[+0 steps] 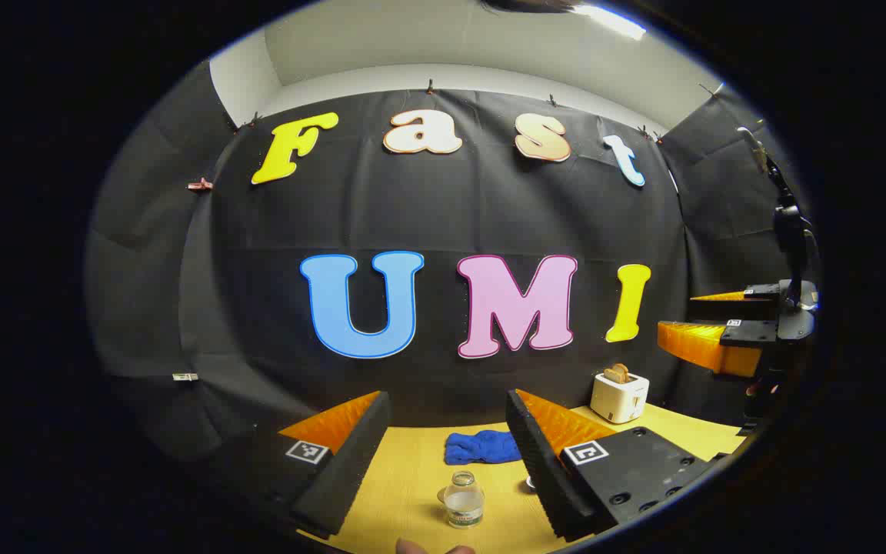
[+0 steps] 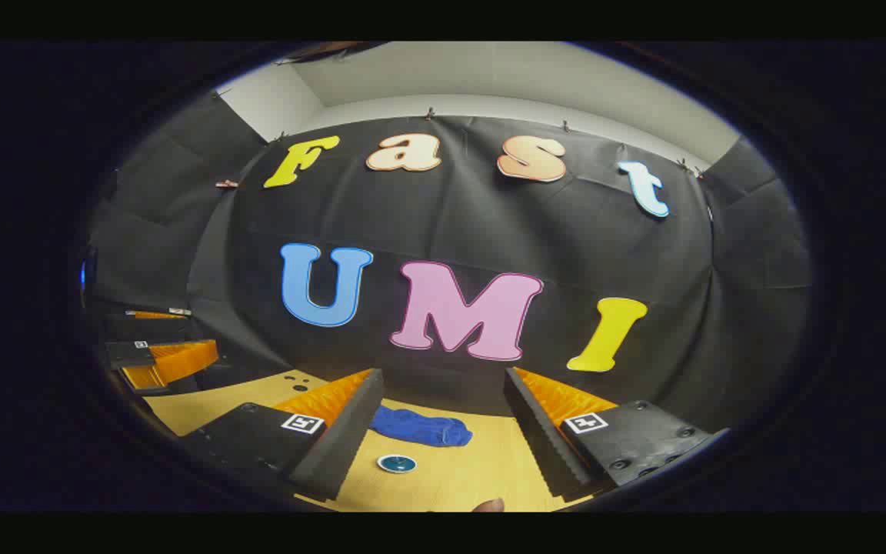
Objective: Open the teacup lid with one hand, grasp the water bottle and pour water into the teacup with the other hand; after pouring, place the water bottle on the coaster and then close the teacup lid.
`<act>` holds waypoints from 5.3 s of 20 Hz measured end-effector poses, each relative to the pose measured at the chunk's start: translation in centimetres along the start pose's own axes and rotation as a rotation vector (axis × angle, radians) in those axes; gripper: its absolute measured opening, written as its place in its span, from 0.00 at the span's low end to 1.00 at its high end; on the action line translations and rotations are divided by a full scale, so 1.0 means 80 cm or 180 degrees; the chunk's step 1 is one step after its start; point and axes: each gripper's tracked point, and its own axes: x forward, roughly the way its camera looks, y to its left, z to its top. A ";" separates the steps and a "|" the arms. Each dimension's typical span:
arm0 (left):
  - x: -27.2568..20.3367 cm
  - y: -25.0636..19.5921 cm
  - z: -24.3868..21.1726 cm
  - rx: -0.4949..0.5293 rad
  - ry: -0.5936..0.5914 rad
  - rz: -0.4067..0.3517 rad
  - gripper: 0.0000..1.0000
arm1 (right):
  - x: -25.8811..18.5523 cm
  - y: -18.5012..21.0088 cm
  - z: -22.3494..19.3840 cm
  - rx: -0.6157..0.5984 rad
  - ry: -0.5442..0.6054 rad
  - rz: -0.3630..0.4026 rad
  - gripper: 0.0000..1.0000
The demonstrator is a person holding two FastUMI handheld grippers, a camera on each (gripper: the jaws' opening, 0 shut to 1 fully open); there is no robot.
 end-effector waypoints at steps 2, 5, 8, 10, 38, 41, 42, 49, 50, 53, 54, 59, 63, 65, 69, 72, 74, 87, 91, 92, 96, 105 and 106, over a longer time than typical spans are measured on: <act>0.004 0.001 -0.002 -0.0006 0.0012 -0.0001 0.95 | 0.001 0.003 -0.003 0.0003 0.0014 0.0014 0.97; 0.004 0.003 -0.001 0.0006 0.0015 0.0001 0.95 | 0.003 0.004 -0.003 0.0009 0.0008 0.0009 0.97; 0.008 0.004 -0.001 0.0027 0.0013 -0.0003 0.95 | 0.005 0.005 -0.002 0.0012 -0.0012 0.0020 0.97; 0.007 0.004 -0.002 0.0024 0.0011 -0.0005 0.95 | 0.007 0.006 -0.001 0.0014 -0.0017 0.0024 0.97; 0.046 -0.019 -0.227 0.0039 0.0251 -0.0092 0.95 | 0.101 0.070 -0.302 0.0102 0.0375 0.0366 0.96; 0.047 -0.017 -0.281 0.0033 0.0356 -0.0057 0.95 | 0.127 0.082 -0.373 0.0149 0.0497 0.0460 0.95; 0.047 -0.016 -0.296 0.0032 0.0390 -0.0046 0.95 | 0.135 0.088 -0.395 0.0157 0.0570 0.0507 0.93; 0.052 -0.002 -0.342 0.0027 0.0528 0.0010 0.95 | 0.167 0.100 -0.486 0.0143 0.0945 0.0587 0.77; 0.052 -0.001 -0.343 0.0012 0.0534 0.0023 0.95 | 0.171 0.100 -0.492 0.0142 0.0987 0.0589 0.74; 0.053 0.000 -0.342 -0.0023 0.0551 0.0048 0.95 | 0.173 0.106 -0.505 0.0165 0.1047 0.0615 0.66; 0.053 0.000 -0.345 -0.0024 0.0558 0.0052 0.95 | 0.174 0.107 -0.505 0.0148 0.1038 0.0614 0.66; 0.048 -0.002 -0.351 -0.0018 0.0601 0.0038 0.95 | 0.179 0.112 -0.506 0.0144 0.0999 0.0652 0.42; 0.049 0.000 -0.355 -0.0035 0.0620 0.0066 0.95 | 0.177 0.114 -0.502 0.0248 0.1021 0.0701 0.34; 0.050 -0.001 -0.357 -0.0042 0.0627 0.0067 0.95 | 0.180 0.114 -0.503 0.0284 0.1036 0.0726 0.36; 0.055 -0.010 -0.363 -0.0011 0.0643 -0.0025 0.95 | 0.178 0.113 -0.497 0.0273 0.1007 0.0746 0.25; 0.063 -0.021 -0.371 -0.0027 0.0674 -0.0101 0.95 | 0.181 0.105 -0.470 0.0277 0.0815 0.0706 0.21; 0.069 -0.026 -0.374 -0.0052 0.0692 -0.0115 0.95 | 0.185 0.095 -0.457 0.0288 0.0756 0.0665 0.30; 0.118 -0.034 -0.430 -0.0033 0.0805 -0.0039 0.96 | 0.162 -0.012 -0.432 0.0162 0.0677 0.0303 0.25; 0.117 -0.024 -0.432 0.0029 0.0827 0.0095 0.77 | 0.159 -0.021 -0.436 0.0180 0.0704 0.0287 0.25; 0.117 -0.020 -0.431 0.0116 0.0840 0.0126 0.76 | 0.158 -0.021 -0.436 0.0175 0.0702 0.0283 0.30; 0.130 -0.009 -0.419 0.0679 0.0938 0.0109 0.73 | 0.159 -0.032 -0.433 0.0177 0.0668 0.0260 0.30; 0.178 -0.020 -0.407 0.2499 0.1229 -0.0296 0.73 | 0.144 -0.082 -0.425 0.0169 0.0618 0.0147 0.25; 0.179 -0.023 -0.414 0.2620 0.1274 -0.0351 0.73 | 0.141 -0.088 -0.427 0.0175 0.0622 0.0138 0.25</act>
